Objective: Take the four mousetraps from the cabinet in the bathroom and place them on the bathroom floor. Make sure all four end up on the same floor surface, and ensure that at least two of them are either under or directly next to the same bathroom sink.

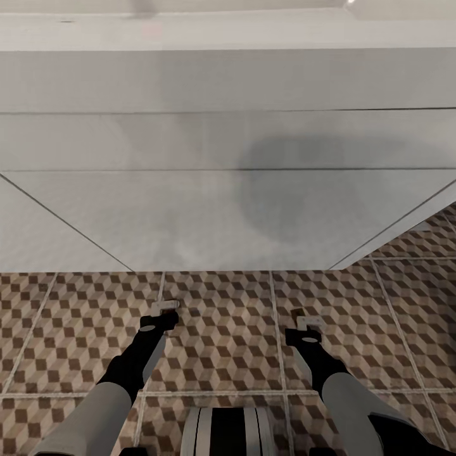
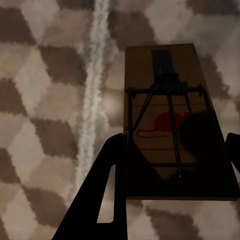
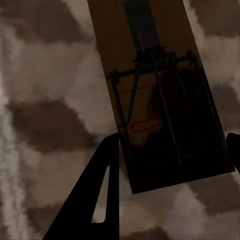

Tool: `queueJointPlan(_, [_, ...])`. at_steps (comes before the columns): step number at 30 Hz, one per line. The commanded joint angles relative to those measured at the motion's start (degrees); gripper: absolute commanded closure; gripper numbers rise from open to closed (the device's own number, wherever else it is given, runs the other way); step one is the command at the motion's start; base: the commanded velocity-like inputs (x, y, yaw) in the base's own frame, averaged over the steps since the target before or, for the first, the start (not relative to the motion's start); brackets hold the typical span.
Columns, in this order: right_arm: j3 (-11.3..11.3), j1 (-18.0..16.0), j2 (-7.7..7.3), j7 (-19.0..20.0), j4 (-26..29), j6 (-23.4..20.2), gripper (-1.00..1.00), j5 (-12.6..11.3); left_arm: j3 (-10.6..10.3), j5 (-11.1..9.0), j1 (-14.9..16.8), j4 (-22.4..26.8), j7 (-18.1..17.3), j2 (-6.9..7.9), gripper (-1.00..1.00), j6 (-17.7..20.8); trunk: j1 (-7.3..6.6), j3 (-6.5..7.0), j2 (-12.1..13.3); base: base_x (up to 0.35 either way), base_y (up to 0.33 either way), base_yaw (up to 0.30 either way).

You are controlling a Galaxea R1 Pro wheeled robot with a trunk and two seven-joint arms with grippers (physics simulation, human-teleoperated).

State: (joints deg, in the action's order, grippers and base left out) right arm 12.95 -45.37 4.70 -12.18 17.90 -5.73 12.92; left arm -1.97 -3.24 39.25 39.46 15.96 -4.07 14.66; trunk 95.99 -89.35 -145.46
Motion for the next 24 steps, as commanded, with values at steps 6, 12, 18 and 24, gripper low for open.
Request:
queueJointPlan(6, [0.23,-0.03,0.07,-0.12,0.12,-0.42,1.00,0.53,-0.16,-0.21,-0.02,0.08,0.48,0.03,1.00,0.04,-0.01,-0.03,-0.01,0.000,0.000,0.000])
queueJointPlan(12, [0.23,-0.01,0.14,-0.12,0.16,-0.39,1.00,0.53,-0.39,0.07,-0.03,0.02,0.53,0.03,1.00,-0.01,-0.01,-0.03,-0.01,0.055,0.000,0.000])
queueJointPlan(18, [0.23,-0.03,0.21,-0.12,0.20,-0.34,1.00,0.53,-0.61,0.15,-0.01,0.01,0.56,0.03,1.00,-0.06,-0.01,-0.03,-0.01,0.163,0.000,0.000])
queueJointPlan(24, [0.23,-0.02,0.22,-0.12,0.21,-0.33,1.00,0.53,-0.47,0.17,-0.03,0.07,0.56,0.11,1.00,-0.07,-0.01,-0.03,-0.01,0.046,0.000,0.000])
